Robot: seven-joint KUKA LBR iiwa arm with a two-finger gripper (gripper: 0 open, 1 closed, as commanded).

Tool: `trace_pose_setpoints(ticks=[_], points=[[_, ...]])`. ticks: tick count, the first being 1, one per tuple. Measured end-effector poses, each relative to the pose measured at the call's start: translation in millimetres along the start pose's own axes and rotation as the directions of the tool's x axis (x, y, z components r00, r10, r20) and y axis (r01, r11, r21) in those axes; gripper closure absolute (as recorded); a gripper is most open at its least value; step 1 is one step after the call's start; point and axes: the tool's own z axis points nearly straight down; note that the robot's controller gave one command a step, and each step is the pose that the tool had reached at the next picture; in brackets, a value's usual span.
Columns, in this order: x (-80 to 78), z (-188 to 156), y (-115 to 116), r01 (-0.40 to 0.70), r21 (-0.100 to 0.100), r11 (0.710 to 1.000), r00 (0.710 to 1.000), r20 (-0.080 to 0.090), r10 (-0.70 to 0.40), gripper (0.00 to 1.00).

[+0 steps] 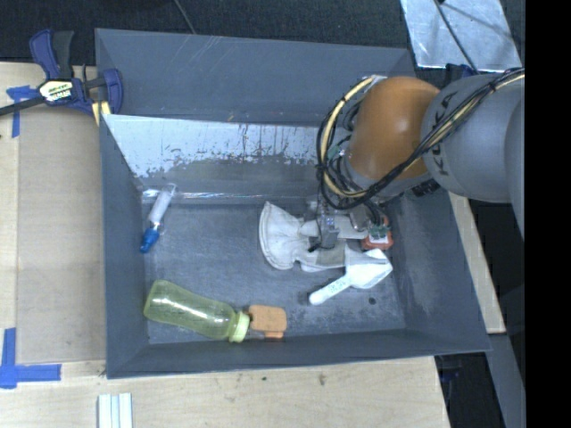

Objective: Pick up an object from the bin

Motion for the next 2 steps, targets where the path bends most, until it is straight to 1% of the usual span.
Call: trace_pose_setpoints(ticks=[1,2], points=[[-1.3,0,0,0.018,0.0,1.0,1.0,0.0,-0.018,1.0],[-3.3,-196,-9,0.074,0.003,0.997,0.997,0.004,-0.074,1.0]])
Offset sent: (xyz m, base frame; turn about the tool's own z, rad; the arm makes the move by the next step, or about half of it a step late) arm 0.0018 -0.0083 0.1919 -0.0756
